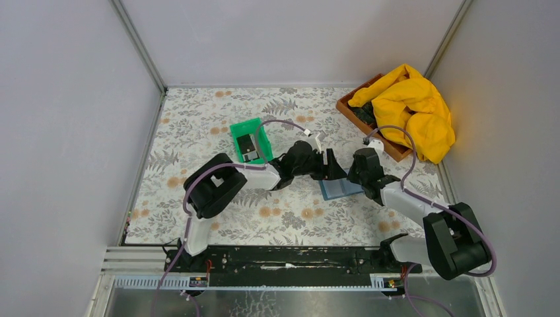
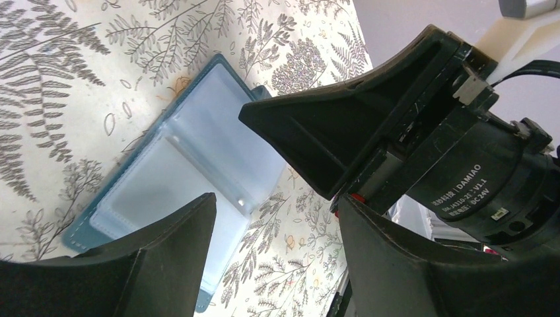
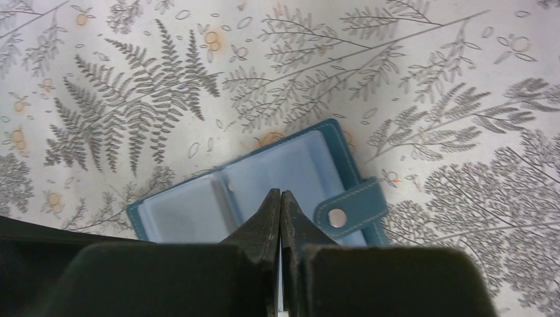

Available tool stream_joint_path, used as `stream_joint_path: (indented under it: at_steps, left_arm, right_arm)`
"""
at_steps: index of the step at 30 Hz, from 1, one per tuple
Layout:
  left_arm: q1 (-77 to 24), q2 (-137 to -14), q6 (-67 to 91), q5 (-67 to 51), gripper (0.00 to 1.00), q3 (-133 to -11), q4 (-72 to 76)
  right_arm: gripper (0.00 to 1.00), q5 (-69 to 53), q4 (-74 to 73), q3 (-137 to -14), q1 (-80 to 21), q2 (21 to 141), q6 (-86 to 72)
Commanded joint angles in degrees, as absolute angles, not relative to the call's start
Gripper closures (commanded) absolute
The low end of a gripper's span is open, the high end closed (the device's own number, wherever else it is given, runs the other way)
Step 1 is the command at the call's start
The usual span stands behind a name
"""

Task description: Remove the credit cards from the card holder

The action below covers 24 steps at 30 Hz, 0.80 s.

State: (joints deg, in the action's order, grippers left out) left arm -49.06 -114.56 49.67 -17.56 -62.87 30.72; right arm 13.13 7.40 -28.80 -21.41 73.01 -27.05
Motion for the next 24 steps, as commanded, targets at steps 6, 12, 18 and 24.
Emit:
stream_joint_path:
  at_steps: [6,12,18,24]
  left_arm:
    - [-50.41,-113.60,50.41,-14.32,0.24,-62.41,33.51]
    - [-51.31,-109.36,52.87,-10.67,0.24,-54.42,34.67]
    - [-51.99,-109.89,55.71,-9.23,0.24,-50.52,38.84]
    - [-52.02,-109.57,55.52,-7.61,0.24,-49.05,39.02]
  right_arm:
    - [0.98,6.19,10.19,-29.87,-23.00,71.97,-29.19]
    - [0.99,3.64,10.87,-30.30,-23.00,76.09,-30.03]
    - [0.99,1.58,9.83,-30.50,-22.95,78.39,-30.71]
    - [0.99,-1.71,10.90,-29.43,-23.02,79.62,-31.09]
